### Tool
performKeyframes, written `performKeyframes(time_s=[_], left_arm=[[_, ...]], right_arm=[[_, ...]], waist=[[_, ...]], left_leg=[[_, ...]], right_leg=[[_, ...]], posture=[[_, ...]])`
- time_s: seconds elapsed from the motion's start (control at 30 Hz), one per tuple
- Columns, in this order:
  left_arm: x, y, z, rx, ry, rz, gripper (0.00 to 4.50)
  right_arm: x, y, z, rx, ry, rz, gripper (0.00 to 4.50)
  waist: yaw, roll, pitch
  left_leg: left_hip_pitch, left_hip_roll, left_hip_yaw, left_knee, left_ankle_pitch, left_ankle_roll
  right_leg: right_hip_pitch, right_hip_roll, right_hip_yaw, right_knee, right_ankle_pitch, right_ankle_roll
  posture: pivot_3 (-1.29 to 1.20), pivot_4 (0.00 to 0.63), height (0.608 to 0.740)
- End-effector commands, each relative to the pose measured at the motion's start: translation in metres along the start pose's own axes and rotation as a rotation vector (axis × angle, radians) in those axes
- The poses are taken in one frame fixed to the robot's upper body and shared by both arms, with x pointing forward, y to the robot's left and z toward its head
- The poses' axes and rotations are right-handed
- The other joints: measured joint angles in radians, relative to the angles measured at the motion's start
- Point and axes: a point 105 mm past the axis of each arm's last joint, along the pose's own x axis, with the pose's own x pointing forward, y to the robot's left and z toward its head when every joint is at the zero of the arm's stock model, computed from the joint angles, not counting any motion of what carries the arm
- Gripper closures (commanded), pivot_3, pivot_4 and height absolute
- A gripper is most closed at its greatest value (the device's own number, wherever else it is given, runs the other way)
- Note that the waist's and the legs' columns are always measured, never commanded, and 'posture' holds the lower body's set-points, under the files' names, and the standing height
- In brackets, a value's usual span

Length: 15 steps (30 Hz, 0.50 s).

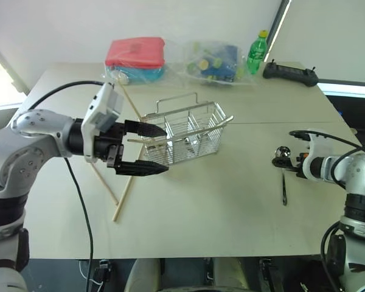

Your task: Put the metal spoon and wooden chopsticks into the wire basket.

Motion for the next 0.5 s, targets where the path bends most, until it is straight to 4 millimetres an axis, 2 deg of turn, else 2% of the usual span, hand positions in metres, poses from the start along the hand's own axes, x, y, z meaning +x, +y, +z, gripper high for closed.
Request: performKeyframes(time_s=[0.03,0.23,0.27,0.33,0.5], left_arm=[[0.002,0.001,0.009,0.048,-0.007,-0.019,0.00],[0.005,0.004,0.011,0.063,-0.008,-0.030,0.00],[0.005,0.004,0.012,0.066,-0.009,-0.032,0.00],[0.006,0.004,0.013,0.069,-0.011,-0.036,0.00],[0.007,0.005,0.014,0.073,-0.012,-0.040,0.00]], right_arm=[[0.006,0.010,-0.006,-0.001,0.037,0.030,0.04],[0.010,0.013,-0.017,-0.023,0.078,0.025,0.04],[0.010,0.012,-0.019,-0.016,0.083,0.024,0.27],[0.010,0.011,-0.021,-0.006,0.088,0.023,0.93],[0.011,0.008,-0.026,-0.010,0.102,0.005,3.45]], waist=[[0.000,-0.001,-0.001],[-0.004,-0.002,-0.001],[-0.003,-0.003,-0.001],[-0.002,-0.003,-0.002],[-0.004,-0.004,-0.002]], left_leg=[[0.000,0.000,0.000,0.000,0.000,0.000],[0.001,0.001,0.000,0.000,0.000,0.000],[0.000,0.001,-0.001,0.000,0.000,0.000],[0.000,0.001,-0.001,0.000,0.000,0.000],[0.001,0.001,-0.001,0.000,0.000,0.000]], right_leg=[[0.000,0.000,0.000,0.000,0.000,0.000],[0.000,0.001,0.000,0.000,0.000,0.000],[0.000,0.001,0.000,0.000,0.000,0.000],[0.000,0.001,0.000,0.000,0.000,0.000],[0.000,0.002,0.000,0.000,0.000,0.000]], posture=[[0.00,0.150,0.678],[0.00,0.150,0.678],[0.00,0.150,0.678],[0.00,0.150,0.678],[0.00,0.150,0.678]])
